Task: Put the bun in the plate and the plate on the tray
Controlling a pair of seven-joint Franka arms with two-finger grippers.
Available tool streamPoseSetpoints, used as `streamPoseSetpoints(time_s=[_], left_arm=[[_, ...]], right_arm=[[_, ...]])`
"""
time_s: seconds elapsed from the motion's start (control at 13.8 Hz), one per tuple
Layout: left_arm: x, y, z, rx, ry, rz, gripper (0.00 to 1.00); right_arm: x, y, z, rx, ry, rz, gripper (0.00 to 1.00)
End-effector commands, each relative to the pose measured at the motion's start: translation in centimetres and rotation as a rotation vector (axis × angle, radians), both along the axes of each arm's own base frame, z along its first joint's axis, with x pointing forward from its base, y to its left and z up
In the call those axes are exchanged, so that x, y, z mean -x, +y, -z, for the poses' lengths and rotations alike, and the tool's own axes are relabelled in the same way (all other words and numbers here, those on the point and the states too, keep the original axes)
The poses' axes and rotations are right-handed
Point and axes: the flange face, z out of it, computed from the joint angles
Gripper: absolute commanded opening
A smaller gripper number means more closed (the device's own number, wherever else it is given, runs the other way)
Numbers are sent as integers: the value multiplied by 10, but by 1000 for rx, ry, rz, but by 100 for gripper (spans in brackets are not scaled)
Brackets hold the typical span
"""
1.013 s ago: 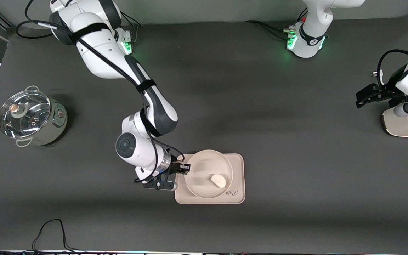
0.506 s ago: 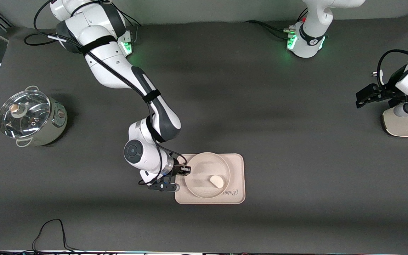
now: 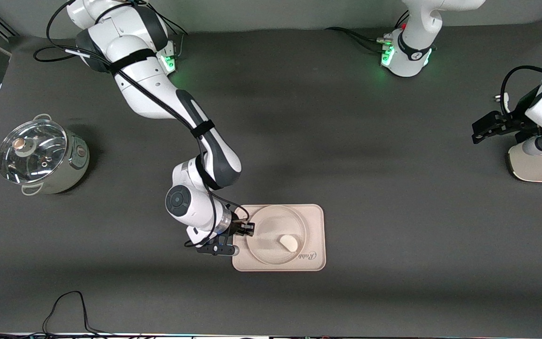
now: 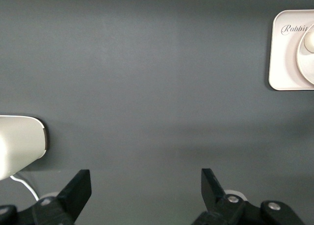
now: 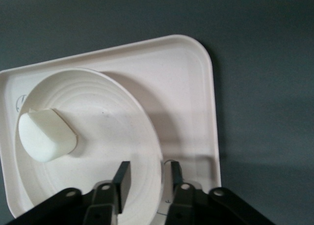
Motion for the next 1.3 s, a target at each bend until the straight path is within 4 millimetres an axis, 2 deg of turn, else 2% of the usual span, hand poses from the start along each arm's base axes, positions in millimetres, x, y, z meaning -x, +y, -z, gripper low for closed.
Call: streamPoseSetpoints(time_s=[0.0, 0.07, 0.22, 0.43, 0.58, 0.8, 0.87, 1.01, 1.16, 1.23], left_arm=[[-1, 1, -4, 11, 8, 13, 100], [-1, 1, -5, 11, 6, 13, 100], [-1, 1, -4, 11, 8, 13, 100], [-1, 0, -3, 10, 14, 14, 100], [0, 1, -4, 9, 14, 13, 100], [0, 1, -3, 9, 17, 10, 100], [1, 0, -4, 9, 19, 12, 100], [1, 1, -4, 9, 20, 10, 100], [1, 0, -4, 9, 20, 10, 100], [1, 0, -4, 9, 20, 12, 100]], right_arm=[[-4, 5, -42, -25, -9, -13, 100], [-1, 3, -62, -21, 26, -28, 100], [5, -9, -123, -9, 74, -43, 100], [20, -55, -214, 37, 162, -56, 100], [42, -106, -269, 65, 217, -53, 100], [89, -186, -344, 141, 180, -42, 100], [105, -214, -362, 170, 154, -72, 100], [122, -275, -383, 219, 113, -131, 100], [124, -323, -387, 236, 109, -149, 100], [125, -339, -391, 281, 102, -145, 100]])
